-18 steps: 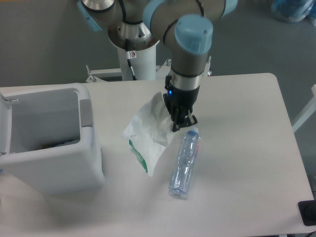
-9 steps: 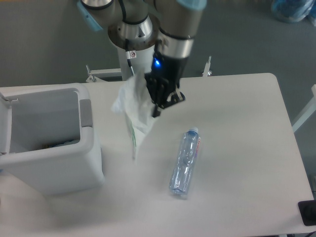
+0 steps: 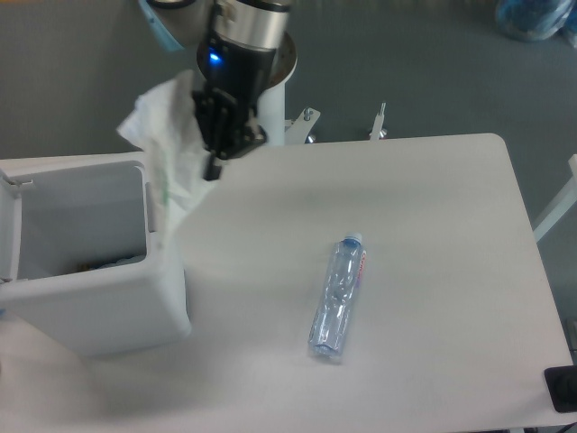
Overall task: Place the trash in the trash can
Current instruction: 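Lift the bag and carry it over the white trash bin, then lower the bag into the bin and open the gripper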
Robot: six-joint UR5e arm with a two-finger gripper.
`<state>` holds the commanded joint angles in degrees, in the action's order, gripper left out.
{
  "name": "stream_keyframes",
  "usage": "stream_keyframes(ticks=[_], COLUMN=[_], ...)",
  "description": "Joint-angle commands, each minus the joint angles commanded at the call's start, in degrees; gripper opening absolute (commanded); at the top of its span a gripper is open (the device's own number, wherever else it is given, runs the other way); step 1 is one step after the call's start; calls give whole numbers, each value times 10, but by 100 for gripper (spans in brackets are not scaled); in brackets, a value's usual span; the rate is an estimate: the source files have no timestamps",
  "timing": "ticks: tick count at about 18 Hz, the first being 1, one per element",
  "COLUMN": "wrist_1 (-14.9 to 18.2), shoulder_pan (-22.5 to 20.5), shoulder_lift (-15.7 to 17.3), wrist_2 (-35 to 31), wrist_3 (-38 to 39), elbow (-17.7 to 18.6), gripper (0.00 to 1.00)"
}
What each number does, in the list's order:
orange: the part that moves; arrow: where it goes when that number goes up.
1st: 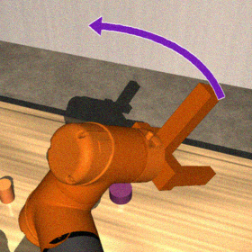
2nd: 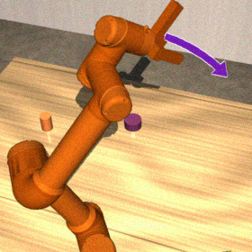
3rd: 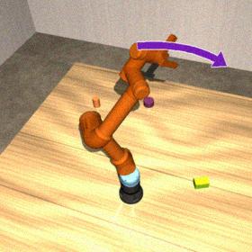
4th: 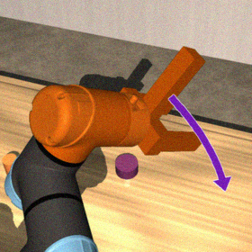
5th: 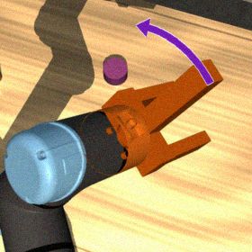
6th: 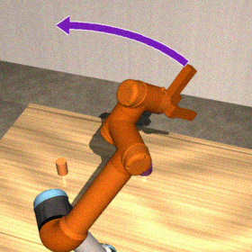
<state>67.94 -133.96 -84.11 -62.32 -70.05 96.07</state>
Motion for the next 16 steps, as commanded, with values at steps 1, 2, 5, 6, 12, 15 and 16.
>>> stream_keyframes(ticks=[1,2,5,6,12,15,16], wrist_1=[-1,-2,-4,-3,-4,-4,-4], shoulder_pan=[10,21,50,54,70,81,82], shoulder_lift=[-2,-4,-14,-16,-20,-28,-27], wrist_2=[-1,-2,-5,-5,-8,-10,-11], wrist_3=[10,31,38,38,38,38,36], elbow=[-2,-4,-2,-1,3,9,17], gripper=[0,0,0,0,0,0,0])
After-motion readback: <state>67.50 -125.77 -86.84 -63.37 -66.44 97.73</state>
